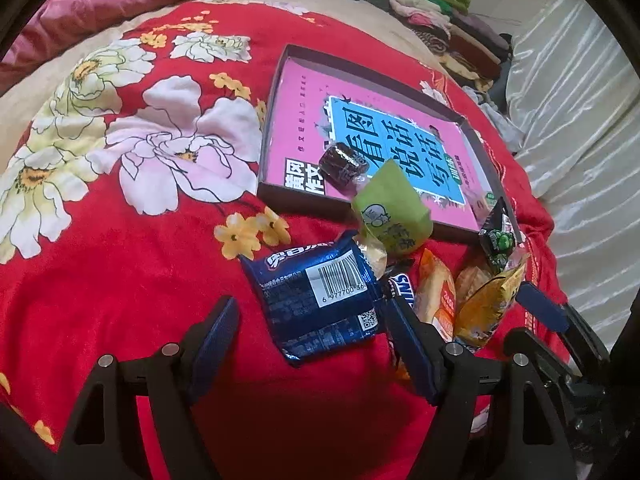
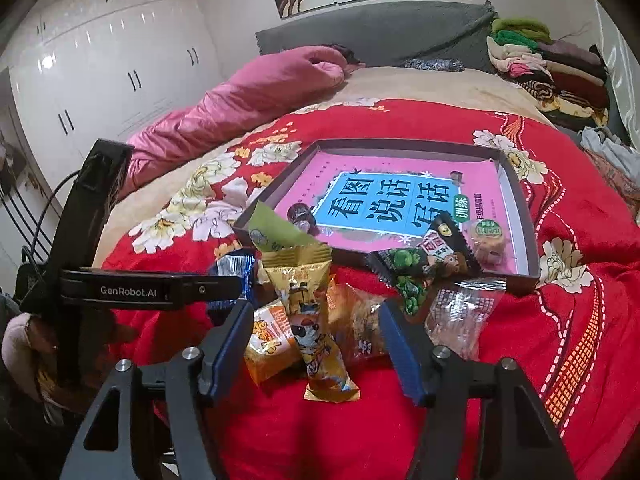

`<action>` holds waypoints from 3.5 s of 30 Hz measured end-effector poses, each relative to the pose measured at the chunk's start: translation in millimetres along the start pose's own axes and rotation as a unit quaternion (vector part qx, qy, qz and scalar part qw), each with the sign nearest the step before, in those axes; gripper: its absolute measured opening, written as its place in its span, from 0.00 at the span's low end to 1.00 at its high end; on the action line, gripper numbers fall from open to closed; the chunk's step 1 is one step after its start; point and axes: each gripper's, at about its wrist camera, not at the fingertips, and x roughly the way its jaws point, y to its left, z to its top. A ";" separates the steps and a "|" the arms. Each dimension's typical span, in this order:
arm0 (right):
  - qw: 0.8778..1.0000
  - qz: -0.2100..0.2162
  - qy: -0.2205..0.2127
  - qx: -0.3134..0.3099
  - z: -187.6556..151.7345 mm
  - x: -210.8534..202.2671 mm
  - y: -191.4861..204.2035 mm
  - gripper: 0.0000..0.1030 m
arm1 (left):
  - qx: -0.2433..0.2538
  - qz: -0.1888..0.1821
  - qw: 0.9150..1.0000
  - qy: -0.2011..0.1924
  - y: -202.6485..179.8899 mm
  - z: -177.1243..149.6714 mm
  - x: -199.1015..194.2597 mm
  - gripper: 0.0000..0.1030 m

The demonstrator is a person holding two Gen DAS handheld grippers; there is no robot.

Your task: Organize snacks

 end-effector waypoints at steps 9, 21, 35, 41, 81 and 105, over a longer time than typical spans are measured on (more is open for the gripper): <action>0.999 0.002 0.031 -0.032 -5.3 20.6 11.1 0.36 | -0.017 -0.002 1.000 0.007 3.5 -0.7 6.5 0.76; 0.998 0.005 0.039 -0.041 -3.7 36.4 7.0 0.22 | -0.041 -0.002 0.999 0.008 4.4 1.0 17.9 0.75; 0.998 0.020 0.029 -0.042 0.0 30.7 7.5 0.18 | -0.079 -0.013 0.997 -0.005 16.7 1.8 17.8 0.59; 0.999 0.033 0.015 -0.027 2.6 22.0 2.2 0.17 | -0.067 -0.018 0.998 -0.008 14.9 1.8 11.1 0.58; 0.992 0.048 -0.112 0.033 37.6 -31.7 -39.8 0.17 | 0.019 -0.013 0.995 -0.093 -41.1 28.5 -55.1 0.58; 0.983 0.029 -0.165 0.073 55.9 -50.6 -84.6 0.17 | 0.049 -0.034 0.994 -0.094 -81.5 59.6 -37.4 0.58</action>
